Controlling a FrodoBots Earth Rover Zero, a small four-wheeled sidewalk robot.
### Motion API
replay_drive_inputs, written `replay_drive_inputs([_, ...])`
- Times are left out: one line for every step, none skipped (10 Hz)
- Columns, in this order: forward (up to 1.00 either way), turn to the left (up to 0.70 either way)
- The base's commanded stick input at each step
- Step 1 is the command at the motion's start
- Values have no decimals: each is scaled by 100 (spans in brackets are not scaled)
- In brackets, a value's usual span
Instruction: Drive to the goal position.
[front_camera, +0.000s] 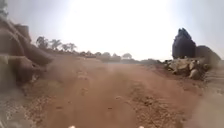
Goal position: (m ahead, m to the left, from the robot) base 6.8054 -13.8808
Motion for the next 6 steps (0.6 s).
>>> replay_drive_inputs([70,0])
replay_drive_inputs([70,0])
replay_drive_inputs([70,0])
replay_drive_inputs([70,0])
replay_drive_inputs([70,0])
replay_drive_inputs([70,9])
